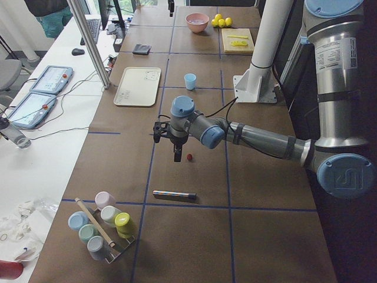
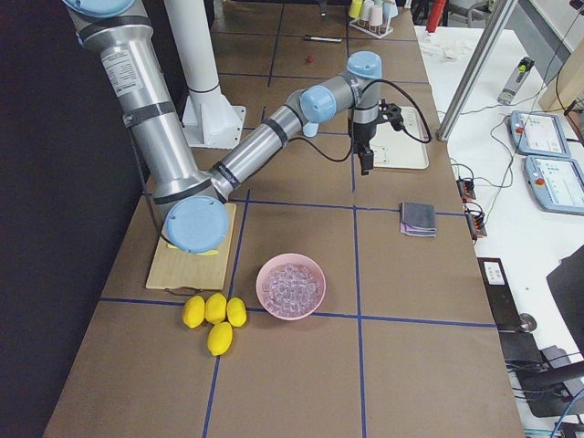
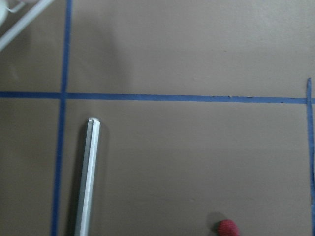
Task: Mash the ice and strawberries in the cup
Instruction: 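Move the pink bowl with the right gripper back away from the cup, then reach the left gripper down and grasp the red strawberry, then carry the strawberry with the left gripper over the cup and release it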
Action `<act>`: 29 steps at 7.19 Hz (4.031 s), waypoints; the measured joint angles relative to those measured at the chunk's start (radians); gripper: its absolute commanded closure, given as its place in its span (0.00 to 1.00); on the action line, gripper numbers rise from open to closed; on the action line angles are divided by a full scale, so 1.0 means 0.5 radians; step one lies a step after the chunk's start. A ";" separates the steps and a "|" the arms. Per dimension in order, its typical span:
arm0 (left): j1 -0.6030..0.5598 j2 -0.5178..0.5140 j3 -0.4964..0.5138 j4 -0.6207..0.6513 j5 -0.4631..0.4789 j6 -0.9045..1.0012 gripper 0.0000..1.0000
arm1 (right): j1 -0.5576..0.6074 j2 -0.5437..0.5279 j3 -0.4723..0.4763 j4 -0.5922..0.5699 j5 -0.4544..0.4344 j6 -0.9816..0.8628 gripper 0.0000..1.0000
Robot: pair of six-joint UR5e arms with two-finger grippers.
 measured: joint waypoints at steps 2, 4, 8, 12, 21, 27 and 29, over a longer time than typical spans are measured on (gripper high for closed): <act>0.365 0.037 0.016 -0.236 0.306 -0.431 0.00 | 0.214 -0.181 -0.021 0.000 0.118 -0.288 0.00; 0.661 0.039 0.124 -0.460 0.598 -0.737 0.01 | 0.286 -0.288 -0.027 0.002 0.140 -0.415 0.00; 0.795 -0.056 0.341 -0.610 0.705 -0.842 0.05 | 0.302 -0.327 -0.031 0.000 0.139 -0.451 0.00; 0.845 -0.057 0.360 -0.607 0.698 -0.868 0.31 | 0.302 -0.330 -0.032 0.000 0.141 -0.446 0.00; 0.807 0.006 0.079 -0.445 0.552 -0.852 0.99 | 0.302 -0.345 -0.028 0.000 0.145 -0.446 0.00; 1.117 -1.389 -0.037 0.992 0.589 -1.296 0.99 | 0.323 -0.392 -0.029 0.003 0.155 -0.449 0.00; 1.263 -1.810 0.328 1.004 0.684 -1.458 0.99 | 0.333 -0.403 -0.028 0.003 0.179 -0.449 0.00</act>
